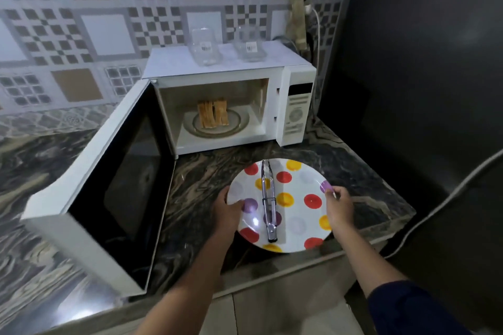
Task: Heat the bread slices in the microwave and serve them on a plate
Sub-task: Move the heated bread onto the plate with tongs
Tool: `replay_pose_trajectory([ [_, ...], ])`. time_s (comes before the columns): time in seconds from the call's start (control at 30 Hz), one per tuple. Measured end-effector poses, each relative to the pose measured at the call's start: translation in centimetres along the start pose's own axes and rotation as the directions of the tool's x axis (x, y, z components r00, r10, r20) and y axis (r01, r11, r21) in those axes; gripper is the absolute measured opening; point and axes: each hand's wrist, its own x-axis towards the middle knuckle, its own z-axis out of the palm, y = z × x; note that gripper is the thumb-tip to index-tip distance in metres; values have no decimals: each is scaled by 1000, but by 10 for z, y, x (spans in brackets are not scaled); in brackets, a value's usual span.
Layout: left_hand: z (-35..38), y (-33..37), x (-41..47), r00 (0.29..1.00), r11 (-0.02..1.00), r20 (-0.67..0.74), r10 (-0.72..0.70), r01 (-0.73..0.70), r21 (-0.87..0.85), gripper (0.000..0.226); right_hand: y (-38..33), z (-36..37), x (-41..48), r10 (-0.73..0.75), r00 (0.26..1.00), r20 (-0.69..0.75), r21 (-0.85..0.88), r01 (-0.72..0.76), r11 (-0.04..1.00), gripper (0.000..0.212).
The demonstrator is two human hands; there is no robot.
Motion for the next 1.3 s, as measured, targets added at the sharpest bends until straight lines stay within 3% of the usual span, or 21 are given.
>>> replay_pose_trajectory([
  [0.13,19,0,22,995,998,-85,-52,51,-22,41,6,27,49,-7,997,72,-71,12,997,18],
  [0.6,64,-1,62,950,961,-309,-51,131,244,48,6,65,141,-82,963,257,-336,168,927,20],
  [0.93,77,3,67,938,868,-333,-101,246,432,61,0,64,164,-116,920,374,-388,269,882,20],
  [1.03,80,0,65,952,831,-296,-76,225,509,66,-3,64,166,-135,905,404,-389,303,870,31],
  [1.13,85,-1,59,944,813,-324,-63,237,531,63,-8,63,166,-123,895,429,-439,326,837,14],
  [1.23,85,-5,54,948,814,-317,-27,205,543,60,-17,67,158,-141,901,411,-494,350,796,27],
  [1.3,82,-10,54,954,803,-300,2,177,569,60,-24,72,143,-254,891,375,-409,405,817,36],
])
